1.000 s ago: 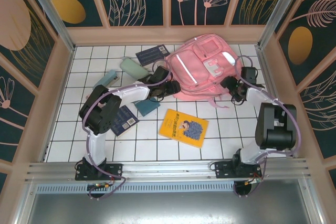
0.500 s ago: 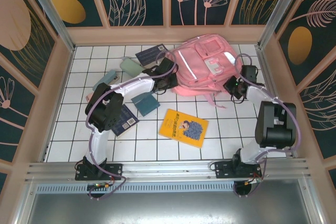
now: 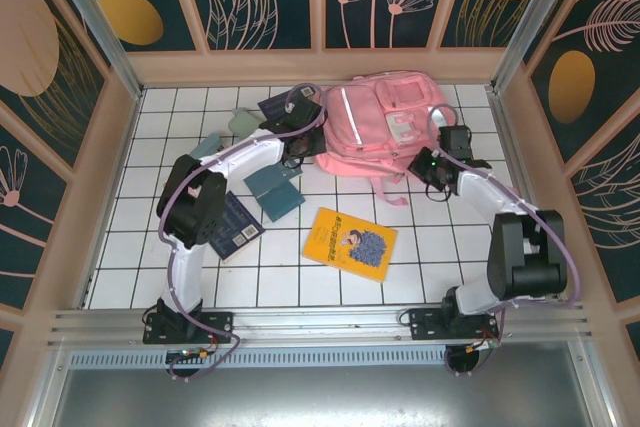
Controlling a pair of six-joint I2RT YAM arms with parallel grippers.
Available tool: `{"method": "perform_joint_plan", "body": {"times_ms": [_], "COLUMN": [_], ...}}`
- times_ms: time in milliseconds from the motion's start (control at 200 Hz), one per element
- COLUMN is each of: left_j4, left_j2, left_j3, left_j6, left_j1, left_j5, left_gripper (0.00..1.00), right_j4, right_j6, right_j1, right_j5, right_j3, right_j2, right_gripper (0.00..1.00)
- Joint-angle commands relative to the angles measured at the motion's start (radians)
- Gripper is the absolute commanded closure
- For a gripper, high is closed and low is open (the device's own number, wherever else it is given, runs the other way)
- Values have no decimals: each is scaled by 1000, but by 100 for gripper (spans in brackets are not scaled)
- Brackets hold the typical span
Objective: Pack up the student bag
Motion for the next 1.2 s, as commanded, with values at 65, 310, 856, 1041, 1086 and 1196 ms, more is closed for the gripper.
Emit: {"method": "perform_joint_plan", "body": {"times_ms": [65, 310, 856, 1041, 1086, 1196], "left_j4": [104, 102, 283, 307, 301, 274], "left_j2": [94, 154, -139, -84, -63, -1], "left_j3": [52, 131, -150, -134, -119, -64], "left_j6": [93, 159, 257, 329, 345, 377], "left_j1": [30, 30, -117, -204, -224, -260], "left_j5": [-112, -188, 62, 95, 100, 124], "left_gripper": [100, 80, 49, 54, 56, 63], "right_j4": [91, 98, 100, 105, 105, 107], "right_j6": [11, 1, 29, 42, 44, 48], "right_j1": [13, 19, 20, 19, 20, 20], "right_j5": [66, 89, 26, -4, -11, -17], "right_j3": [14, 75, 96, 97, 98, 99], "right_j2": [143, 254, 245, 246, 247, 249], "right_gripper": [100, 100, 100, 100, 100, 100]}}
